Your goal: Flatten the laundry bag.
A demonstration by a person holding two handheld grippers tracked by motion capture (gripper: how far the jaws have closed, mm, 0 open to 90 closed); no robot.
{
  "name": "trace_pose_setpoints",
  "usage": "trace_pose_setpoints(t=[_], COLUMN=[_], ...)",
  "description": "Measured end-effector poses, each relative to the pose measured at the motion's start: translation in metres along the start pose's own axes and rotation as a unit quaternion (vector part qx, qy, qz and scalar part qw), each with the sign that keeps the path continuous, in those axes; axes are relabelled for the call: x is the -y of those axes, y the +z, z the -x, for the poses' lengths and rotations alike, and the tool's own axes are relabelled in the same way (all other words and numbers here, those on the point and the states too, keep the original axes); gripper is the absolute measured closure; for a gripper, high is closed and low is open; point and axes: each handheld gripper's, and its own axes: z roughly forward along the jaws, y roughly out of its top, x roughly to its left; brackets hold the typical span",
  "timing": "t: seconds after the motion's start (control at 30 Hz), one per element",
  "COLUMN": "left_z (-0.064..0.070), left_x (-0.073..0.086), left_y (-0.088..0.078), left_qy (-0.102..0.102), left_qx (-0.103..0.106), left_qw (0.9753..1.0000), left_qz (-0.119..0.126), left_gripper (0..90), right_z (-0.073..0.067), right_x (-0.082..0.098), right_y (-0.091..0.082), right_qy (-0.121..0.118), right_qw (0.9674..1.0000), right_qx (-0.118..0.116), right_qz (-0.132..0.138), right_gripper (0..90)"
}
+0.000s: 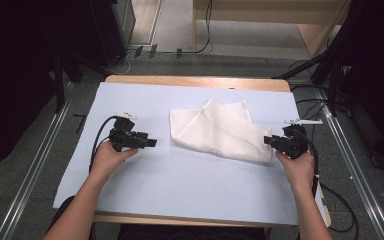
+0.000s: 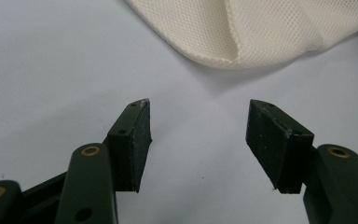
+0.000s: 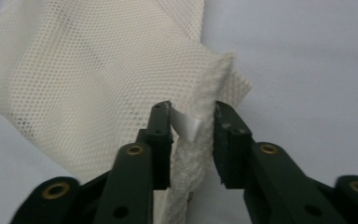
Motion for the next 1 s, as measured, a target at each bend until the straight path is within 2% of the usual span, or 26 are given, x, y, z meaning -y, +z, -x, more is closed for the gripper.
trace_pose_setpoints(t=[0.1,0.2,0.23,0.4,0.53,1.0], left_z=[0.000,-0.001,-0.001,-0.001,0.000,0.000], left_x=[0.000,0.001,0.001,0.001,0.002,0.004], left_y=[-0.001,-0.002,-0.002,-0.002,-0.003,-0.005], left_qy=[-0.001,-0.001,-0.003,-0.004,-0.002,-0.003], left_qx=[0.000,-0.002,-0.001,0.000,0.000,0.000], left_qw=[1.0000,1.0000,1.0000,1.0000,1.0000,1.0000], left_qz=[0.001,0.002,0.003,0.003,0.002,0.006], left_gripper=[41.1,41.1,41.1,41.1,41.1,41.0], right_z=[0.000,0.000,0.001,0.000,-0.003,-0.023], right_x=[-0.002,-0.006,-0.011,-0.022,-0.028,-0.041], right_y=[-0.006,-0.013,-0.021,-0.030,-0.024,0.017], right_qy=[-0.008,-0.008,-0.011,-0.012,-0.015,-0.038], right_qw=[0.9999,0.9996,0.9993,0.9985,0.9988,0.9988], right_qx=[0.008,0.015,0.017,0.011,-0.001,-0.029], right_qz=[0.008,0.021,0.031,0.053,0.047,0.011], right_gripper=[62.9,61.1,60.3,60.4,60.8,59.7])
